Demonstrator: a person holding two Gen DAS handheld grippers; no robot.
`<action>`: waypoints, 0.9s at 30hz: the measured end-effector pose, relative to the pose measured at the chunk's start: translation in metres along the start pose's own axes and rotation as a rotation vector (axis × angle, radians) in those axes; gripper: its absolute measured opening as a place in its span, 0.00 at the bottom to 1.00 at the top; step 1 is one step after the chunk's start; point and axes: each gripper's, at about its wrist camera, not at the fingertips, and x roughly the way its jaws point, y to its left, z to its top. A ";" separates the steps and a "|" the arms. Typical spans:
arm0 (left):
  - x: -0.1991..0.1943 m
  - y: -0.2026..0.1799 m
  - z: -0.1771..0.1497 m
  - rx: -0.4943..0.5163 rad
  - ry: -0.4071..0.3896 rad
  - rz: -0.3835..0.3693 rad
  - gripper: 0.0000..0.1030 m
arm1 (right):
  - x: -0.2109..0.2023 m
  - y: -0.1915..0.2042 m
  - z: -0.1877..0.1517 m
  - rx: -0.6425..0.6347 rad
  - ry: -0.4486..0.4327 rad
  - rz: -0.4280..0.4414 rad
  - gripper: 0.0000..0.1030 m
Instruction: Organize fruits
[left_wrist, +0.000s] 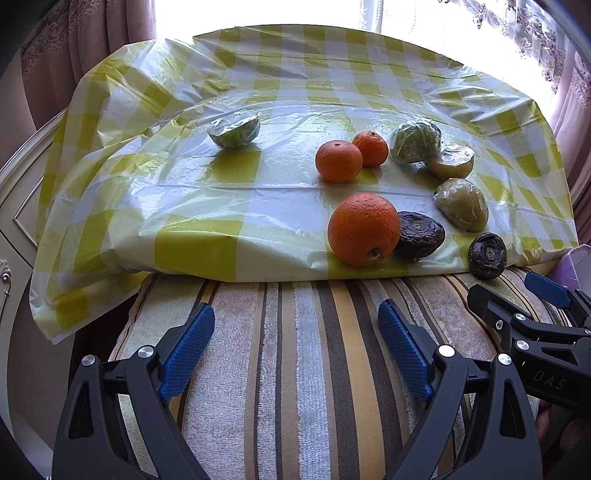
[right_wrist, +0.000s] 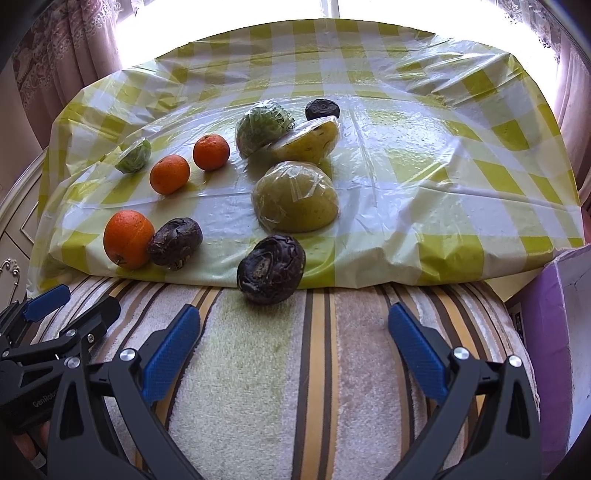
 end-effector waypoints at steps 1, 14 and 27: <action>0.000 0.000 0.000 0.000 0.000 0.000 0.85 | 0.000 0.000 0.000 0.000 0.001 0.001 0.99; -0.001 0.000 0.000 0.002 -0.002 0.001 0.85 | 0.000 0.000 0.000 0.002 -0.003 0.003 0.99; -0.001 -0.001 -0.001 0.002 -0.003 0.001 0.85 | 0.000 0.000 0.000 0.011 -0.008 0.015 0.99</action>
